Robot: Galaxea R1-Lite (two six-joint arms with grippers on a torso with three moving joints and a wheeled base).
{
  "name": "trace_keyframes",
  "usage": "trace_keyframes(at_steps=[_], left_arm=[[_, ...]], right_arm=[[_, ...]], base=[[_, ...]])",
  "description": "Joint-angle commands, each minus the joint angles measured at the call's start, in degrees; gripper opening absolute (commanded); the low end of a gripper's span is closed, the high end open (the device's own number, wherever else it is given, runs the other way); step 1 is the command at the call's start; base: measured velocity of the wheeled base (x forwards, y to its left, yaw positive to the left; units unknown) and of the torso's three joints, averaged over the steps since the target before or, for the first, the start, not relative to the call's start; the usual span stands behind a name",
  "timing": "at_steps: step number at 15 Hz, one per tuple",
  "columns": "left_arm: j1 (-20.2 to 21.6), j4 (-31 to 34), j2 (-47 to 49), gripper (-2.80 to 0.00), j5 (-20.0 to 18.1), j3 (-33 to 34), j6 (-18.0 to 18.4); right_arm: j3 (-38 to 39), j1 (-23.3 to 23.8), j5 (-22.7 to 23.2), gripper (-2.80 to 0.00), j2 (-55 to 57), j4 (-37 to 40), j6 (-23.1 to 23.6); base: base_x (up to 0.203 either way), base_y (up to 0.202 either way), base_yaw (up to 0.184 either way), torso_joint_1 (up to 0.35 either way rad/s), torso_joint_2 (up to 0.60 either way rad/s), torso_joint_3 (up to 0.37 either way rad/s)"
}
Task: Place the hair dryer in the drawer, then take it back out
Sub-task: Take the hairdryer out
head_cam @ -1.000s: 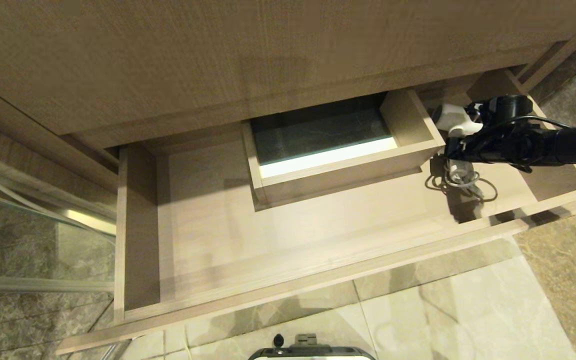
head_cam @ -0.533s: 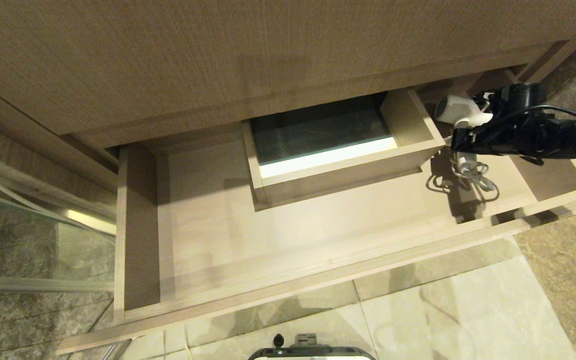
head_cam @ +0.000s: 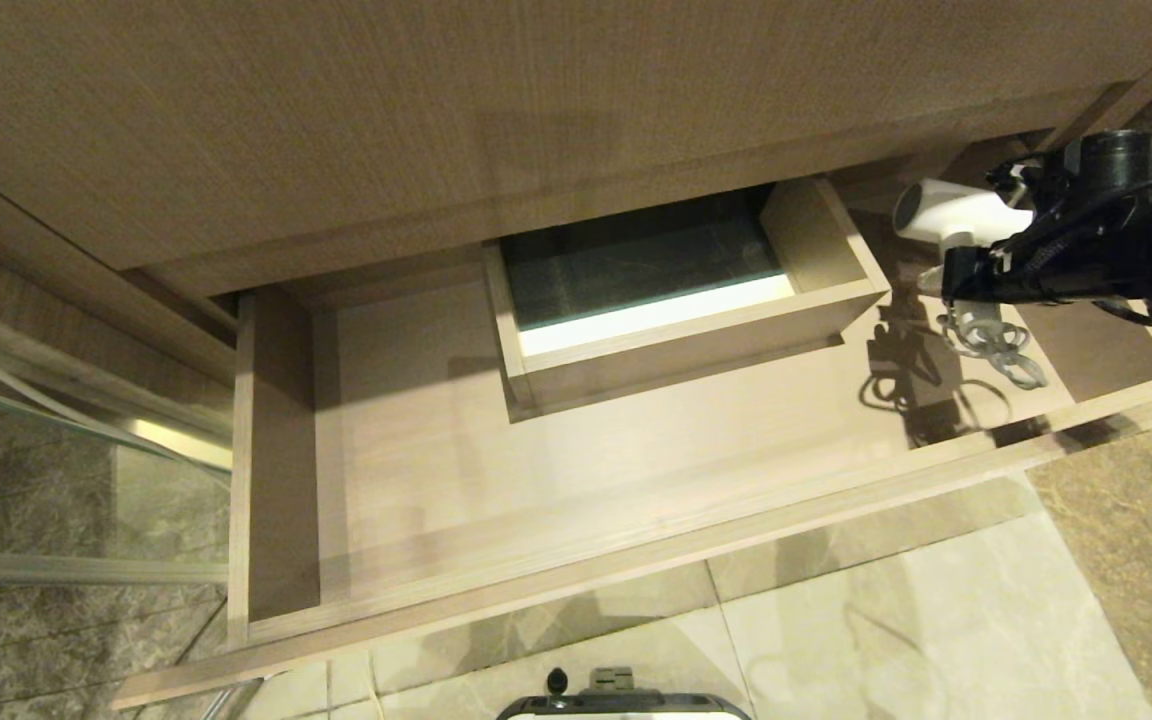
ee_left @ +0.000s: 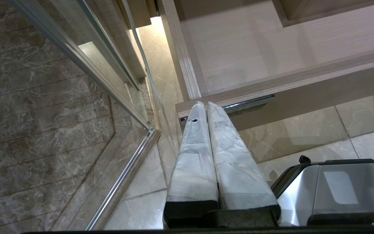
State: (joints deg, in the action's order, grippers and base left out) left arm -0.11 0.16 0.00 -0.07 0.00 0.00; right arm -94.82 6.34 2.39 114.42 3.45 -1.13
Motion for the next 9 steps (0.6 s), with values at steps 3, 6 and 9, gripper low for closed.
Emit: trace_keyframes(at_steps=[3,6,9], left_arm=[[0.0,0.0,0.0,-2.8,0.0,0.1,0.0],[0.0,0.0,0.0,-2.8,0.0,0.1,0.0],[0.0,0.0,0.0,-2.8,0.0,0.1,0.0]], right_arm=[[6.0,0.1,-0.2,-2.8,-9.7,2.1,4.3],[10.2,0.2,-0.1,-2.8,-16.8,3.4,7.0],[16.6,0.2,0.1,-2.8,-25.6,4.9,9.4]], base=[[0.0,0.0,0.0,0.0,0.0,0.0],[0.0,0.0,0.0,0.0,0.0,0.0],[0.0,0.0,0.0,0.0,0.0,0.0]])
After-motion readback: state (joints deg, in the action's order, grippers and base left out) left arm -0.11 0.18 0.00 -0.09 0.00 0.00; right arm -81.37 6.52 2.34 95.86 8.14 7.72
